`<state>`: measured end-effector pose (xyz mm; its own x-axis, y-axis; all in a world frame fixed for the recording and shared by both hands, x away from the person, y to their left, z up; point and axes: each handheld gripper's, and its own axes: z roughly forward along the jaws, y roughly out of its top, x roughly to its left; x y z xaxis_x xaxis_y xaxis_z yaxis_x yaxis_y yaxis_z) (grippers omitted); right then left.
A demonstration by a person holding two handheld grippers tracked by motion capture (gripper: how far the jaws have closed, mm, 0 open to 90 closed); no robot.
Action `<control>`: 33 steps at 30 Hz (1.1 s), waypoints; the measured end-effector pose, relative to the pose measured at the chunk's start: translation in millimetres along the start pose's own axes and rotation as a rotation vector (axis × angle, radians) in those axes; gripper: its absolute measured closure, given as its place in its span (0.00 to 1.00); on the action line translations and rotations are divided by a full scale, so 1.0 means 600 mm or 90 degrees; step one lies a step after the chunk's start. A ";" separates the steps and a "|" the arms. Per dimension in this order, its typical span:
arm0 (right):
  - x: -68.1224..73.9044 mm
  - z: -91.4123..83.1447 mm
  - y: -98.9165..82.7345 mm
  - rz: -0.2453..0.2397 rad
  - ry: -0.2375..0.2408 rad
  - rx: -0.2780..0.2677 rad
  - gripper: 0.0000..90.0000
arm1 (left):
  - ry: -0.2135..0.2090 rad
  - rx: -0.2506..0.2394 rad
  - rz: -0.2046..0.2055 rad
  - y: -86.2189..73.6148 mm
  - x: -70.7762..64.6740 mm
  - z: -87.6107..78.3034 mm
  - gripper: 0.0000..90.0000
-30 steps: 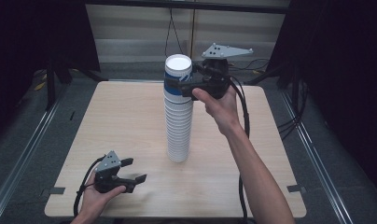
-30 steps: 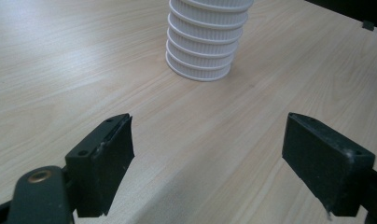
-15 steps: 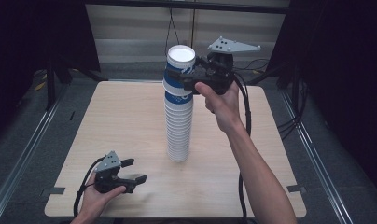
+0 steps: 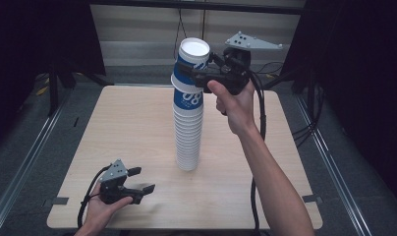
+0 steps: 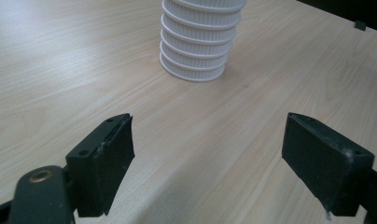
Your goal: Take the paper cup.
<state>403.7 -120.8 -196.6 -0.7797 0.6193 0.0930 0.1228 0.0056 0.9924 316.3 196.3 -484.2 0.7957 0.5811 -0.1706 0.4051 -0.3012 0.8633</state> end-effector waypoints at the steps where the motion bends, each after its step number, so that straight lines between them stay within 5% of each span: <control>1: 0.000 -0.002 0.002 0.004 0.000 -0.005 0.29 | 0.002 -0.001 0.002 0.000 0.001 0.000 0.19; 33: -0.014 -0.061 0.008 0.040 -0.008 -0.062 0.29 | 0.002 0.004 -0.004 -0.002 0.003 -0.003 0.19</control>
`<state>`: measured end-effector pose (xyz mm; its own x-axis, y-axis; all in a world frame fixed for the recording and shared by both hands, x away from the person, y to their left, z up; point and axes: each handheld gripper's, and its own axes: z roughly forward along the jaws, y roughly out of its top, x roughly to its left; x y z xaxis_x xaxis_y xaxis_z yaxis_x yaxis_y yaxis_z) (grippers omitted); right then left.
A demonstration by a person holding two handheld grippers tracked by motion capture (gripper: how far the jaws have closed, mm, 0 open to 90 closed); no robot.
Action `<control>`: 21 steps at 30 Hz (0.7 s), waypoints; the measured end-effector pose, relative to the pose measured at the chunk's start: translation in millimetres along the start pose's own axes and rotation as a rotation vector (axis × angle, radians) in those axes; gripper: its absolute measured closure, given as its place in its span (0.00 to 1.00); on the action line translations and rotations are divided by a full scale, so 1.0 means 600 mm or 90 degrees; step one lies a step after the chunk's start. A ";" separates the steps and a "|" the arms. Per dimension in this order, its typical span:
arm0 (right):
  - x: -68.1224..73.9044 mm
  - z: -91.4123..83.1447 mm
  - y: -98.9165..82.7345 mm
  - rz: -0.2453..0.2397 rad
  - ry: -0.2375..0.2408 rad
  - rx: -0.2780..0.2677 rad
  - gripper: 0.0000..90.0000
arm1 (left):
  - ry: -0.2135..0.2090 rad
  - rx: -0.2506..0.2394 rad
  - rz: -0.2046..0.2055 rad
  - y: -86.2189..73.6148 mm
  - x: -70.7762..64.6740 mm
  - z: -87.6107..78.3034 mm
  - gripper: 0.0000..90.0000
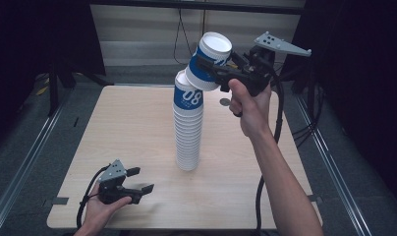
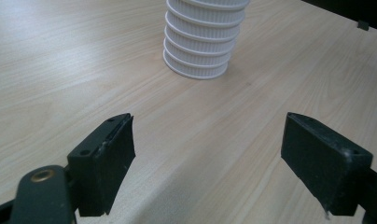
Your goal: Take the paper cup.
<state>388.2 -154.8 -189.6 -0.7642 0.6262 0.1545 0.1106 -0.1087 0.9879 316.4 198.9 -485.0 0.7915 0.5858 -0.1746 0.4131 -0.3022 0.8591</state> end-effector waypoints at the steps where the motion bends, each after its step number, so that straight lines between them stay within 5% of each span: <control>1: -0.001 -0.003 0.000 0.003 0.001 -0.003 0.29 | -0.001 0.001 0.000 0.000 0.000 0.000 0.19; 21: -0.015 -0.080 -0.013 -0.010 -0.039 -0.008 0.29 | -0.016 -0.013 0.009 0.013 -0.009 0.008 0.19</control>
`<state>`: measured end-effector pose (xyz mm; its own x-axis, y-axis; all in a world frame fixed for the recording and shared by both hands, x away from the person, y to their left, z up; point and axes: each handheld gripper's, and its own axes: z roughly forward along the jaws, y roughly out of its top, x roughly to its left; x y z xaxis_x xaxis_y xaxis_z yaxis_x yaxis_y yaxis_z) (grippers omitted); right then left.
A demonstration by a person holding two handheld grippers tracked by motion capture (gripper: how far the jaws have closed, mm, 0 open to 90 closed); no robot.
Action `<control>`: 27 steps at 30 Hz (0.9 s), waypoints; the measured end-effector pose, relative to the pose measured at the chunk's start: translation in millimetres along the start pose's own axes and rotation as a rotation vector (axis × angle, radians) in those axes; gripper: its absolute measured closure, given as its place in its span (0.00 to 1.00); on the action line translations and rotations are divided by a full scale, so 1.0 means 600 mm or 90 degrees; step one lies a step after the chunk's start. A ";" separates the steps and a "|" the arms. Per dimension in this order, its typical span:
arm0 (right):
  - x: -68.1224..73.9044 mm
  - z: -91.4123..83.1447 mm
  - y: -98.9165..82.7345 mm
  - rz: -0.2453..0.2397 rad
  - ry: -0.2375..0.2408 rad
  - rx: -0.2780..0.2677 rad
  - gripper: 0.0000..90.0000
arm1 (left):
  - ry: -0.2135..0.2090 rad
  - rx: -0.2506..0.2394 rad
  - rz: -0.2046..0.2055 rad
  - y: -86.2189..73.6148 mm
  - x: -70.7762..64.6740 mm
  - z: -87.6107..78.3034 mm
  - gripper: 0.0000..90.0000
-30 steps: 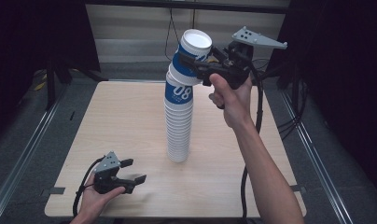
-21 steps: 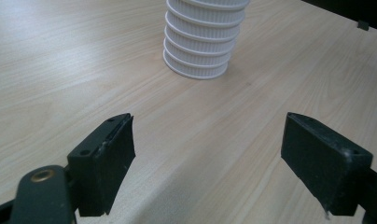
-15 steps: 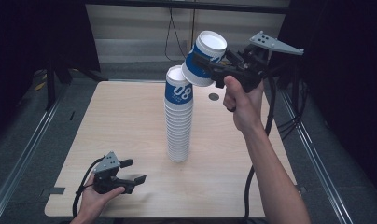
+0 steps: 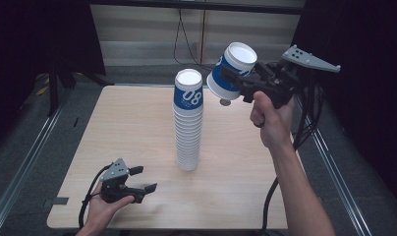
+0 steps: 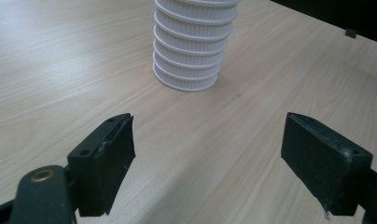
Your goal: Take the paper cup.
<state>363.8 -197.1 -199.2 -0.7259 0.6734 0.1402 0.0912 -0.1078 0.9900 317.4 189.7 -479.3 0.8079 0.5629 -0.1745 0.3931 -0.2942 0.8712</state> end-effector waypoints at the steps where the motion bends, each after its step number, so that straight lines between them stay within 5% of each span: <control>1: 0.000 -0.003 -0.001 0.001 -0.001 0.003 0.29 | -0.001 0.001 -0.003 0.000 -0.001 0.001 0.19; 6: 0.002 -0.013 -0.027 -0.001 -0.001 0.024 0.29 | 0.003 -0.022 0.016 0.013 -0.007 -0.013 0.19; 19: 0.013 -0.031 -0.113 0.011 0.013 0.079 0.29 | -0.028 -0.039 -0.010 0.035 -0.017 0.000 0.19; 27: 0.004 -0.038 -0.174 0.031 -0.005 0.110 0.29 | -0.050 -0.027 0.026 0.061 -0.031 0.028 0.19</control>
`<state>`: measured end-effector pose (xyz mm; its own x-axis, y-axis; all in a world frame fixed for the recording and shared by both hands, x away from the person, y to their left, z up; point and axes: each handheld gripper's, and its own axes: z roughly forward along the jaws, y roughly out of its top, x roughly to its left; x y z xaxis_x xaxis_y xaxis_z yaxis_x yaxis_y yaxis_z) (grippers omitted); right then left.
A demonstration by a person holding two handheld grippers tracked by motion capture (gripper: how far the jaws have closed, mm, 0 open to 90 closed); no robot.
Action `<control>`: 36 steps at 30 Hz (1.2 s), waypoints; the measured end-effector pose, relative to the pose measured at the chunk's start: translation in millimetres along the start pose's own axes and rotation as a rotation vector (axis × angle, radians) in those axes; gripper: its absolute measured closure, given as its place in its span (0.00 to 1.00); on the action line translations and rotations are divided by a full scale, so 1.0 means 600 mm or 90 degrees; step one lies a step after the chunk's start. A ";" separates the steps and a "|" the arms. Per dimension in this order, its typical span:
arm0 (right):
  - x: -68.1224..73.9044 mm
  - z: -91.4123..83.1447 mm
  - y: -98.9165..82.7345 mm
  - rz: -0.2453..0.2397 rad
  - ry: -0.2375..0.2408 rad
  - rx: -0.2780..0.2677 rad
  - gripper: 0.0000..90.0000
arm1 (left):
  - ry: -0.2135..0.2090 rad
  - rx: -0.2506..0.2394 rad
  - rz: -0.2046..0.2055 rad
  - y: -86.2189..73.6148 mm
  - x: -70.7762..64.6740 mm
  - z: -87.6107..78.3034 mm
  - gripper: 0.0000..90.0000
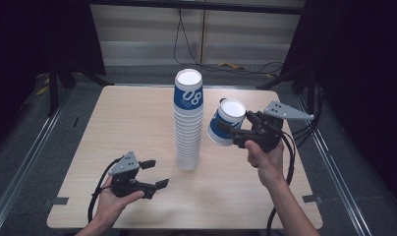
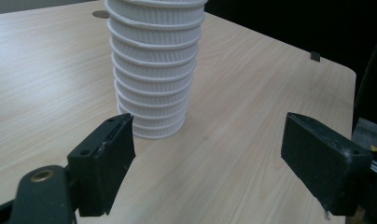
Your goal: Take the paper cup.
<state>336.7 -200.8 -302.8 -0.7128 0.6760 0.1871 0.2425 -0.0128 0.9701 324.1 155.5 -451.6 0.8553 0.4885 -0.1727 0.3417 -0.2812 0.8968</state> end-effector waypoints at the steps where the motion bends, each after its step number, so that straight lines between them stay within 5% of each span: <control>1: -0.002 0.001 -0.007 0.004 0.002 0.006 0.29 | -0.002 0.004 0.005 0.002 0.000 0.005 0.19; 11: 0.003 0.019 -0.063 0.015 0.025 0.041 0.29 | -0.020 -0.023 0.019 0.020 -0.008 0.021 0.19; 13: 0.005 0.024 -0.079 0.026 0.041 0.044 0.30 | -0.041 -0.028 0.016 0.015 -0.010 0.019 0.18; 20: 0.011 0.040 -0.112 0.019 0.056 0.069 0.30 | -0.022 -0.017 0.022 0.000 -0.014 0.018 0.19; 29: 0.027 0.055 -0.151 0.006 0.095 0.088 0.30 | -0.036 -0.016 0.014 -0.006 -0.020 0.021 0.19; 36: 0.022 0.067 -0.175 0.032 0.129 0.109 0.30 | -0.064 -0.044 -0.003 -0.010 -0.020 0.021 0.18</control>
<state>328.6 -161.0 -408.5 -0.8105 0.5156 0.2781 0.3762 0.0940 0.9218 316.6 140.6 -459.9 0.8897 0.4034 -0.2138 0.3208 -0.2191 0.9215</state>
